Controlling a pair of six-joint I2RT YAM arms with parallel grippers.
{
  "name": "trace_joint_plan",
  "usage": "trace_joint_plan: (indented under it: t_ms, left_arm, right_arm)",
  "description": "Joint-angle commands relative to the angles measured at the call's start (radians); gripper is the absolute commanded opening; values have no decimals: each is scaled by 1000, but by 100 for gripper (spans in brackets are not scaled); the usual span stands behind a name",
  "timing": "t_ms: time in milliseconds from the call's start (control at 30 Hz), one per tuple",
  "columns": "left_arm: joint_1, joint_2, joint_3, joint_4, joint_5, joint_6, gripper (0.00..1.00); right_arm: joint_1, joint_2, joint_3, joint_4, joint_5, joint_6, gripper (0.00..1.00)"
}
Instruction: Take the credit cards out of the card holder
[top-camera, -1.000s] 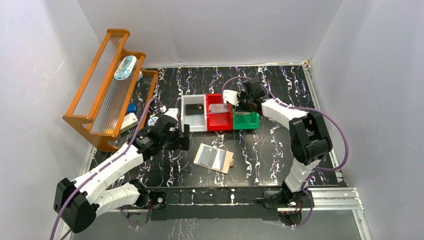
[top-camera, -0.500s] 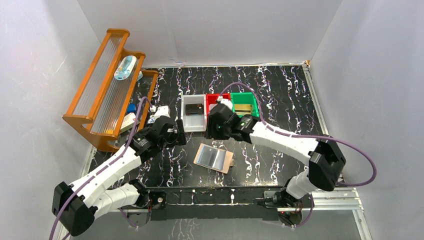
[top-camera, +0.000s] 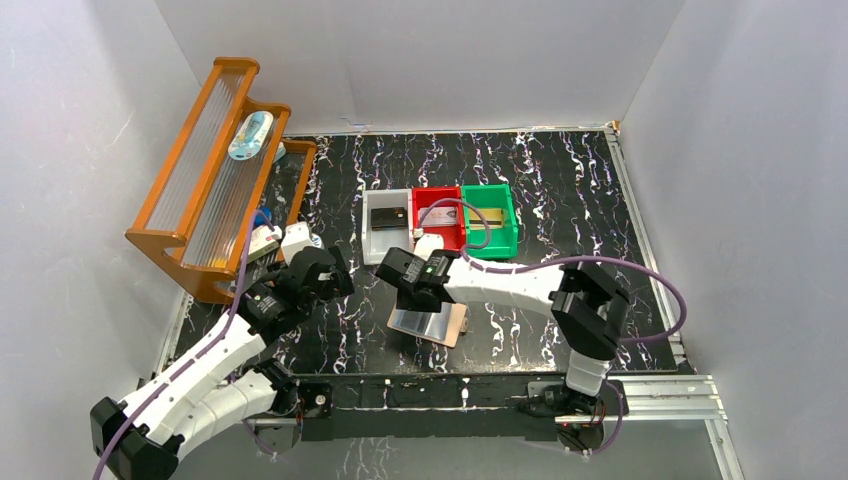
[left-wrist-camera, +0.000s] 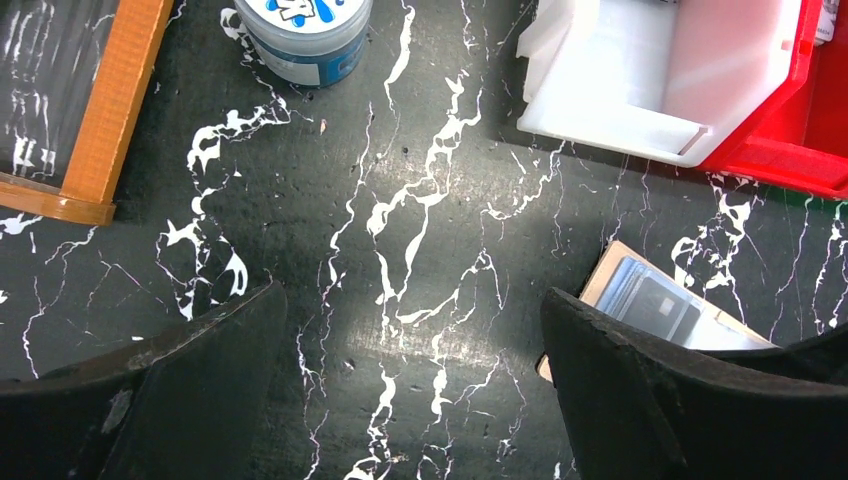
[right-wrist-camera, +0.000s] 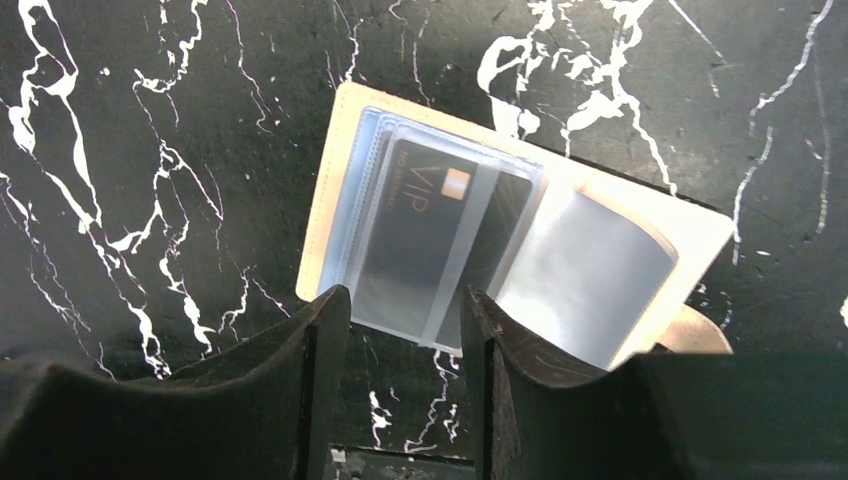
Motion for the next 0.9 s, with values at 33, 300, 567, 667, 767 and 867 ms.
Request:
trace_joint_plan:
  t_ms: [33, 300, 567, 667, 767, 867]
  left_arm:
    - [5, -29, -8, -32, -62, -11, 98]
    - [5, -31, -14, -35, -71, -22, 98]
    - [5, -25, -16, -34, -68, -20, 98]
    - [5, -25, -17, -34, -65, -20, 98]
    - [5, -24, -19, -33, -63, -22, 98]
    - [5, -23, -19, -34, -59, -22, 98]
  right_arm:
    - [7, 67, 73, -58, 17, 45, 53]
    - [6, 122, 104, -90, 4, 46, 52]
    - [6, 162, 84, -94, -21, 57, 43]
    - [3, 155, 53, -74, -33, 62, 40]
    - [-6, 144, 21, -49, -47, 66, 31]
    - [-10, 130, -3, -28, -55, 69, 21]
